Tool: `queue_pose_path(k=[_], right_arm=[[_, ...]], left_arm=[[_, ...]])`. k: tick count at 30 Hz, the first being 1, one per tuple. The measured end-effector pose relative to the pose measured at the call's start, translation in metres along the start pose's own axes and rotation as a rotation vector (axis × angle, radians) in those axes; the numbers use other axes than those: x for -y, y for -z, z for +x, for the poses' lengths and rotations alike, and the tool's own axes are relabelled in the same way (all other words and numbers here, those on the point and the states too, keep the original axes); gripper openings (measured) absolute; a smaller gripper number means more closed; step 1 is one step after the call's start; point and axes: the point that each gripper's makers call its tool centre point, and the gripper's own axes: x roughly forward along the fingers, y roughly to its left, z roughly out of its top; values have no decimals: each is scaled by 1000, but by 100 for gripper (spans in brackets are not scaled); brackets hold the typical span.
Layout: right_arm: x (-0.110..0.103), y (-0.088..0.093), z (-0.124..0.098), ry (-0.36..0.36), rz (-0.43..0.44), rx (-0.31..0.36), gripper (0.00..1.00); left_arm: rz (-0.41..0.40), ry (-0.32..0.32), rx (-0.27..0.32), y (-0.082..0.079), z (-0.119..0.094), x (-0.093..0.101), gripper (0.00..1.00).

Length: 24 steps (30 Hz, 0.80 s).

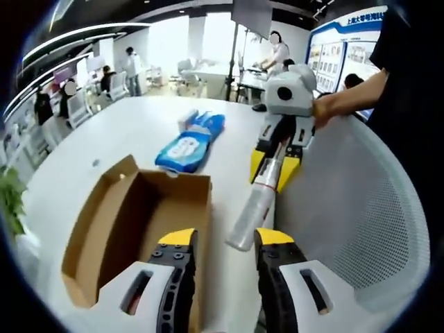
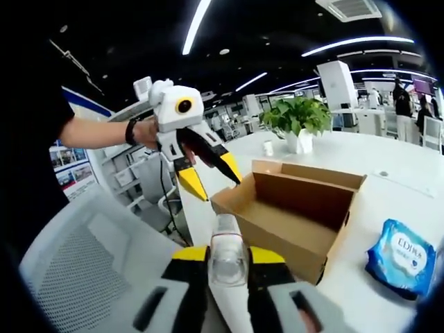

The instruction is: Operate the shoe box by opening the lid, removing the specified soft item, and placing it in the target area until the item is outside and the box remains undamaged.

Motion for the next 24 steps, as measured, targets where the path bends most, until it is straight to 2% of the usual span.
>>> queue_pose_path(k=[11,24], right_arm=[[13,3,-20,26,7,-11,16],[44,3,-58,103,5,-16,16]], left_arm=[[-58,-79,26,7,-1,-10,38],[-181,-217,56,29,-4,-31,47]])
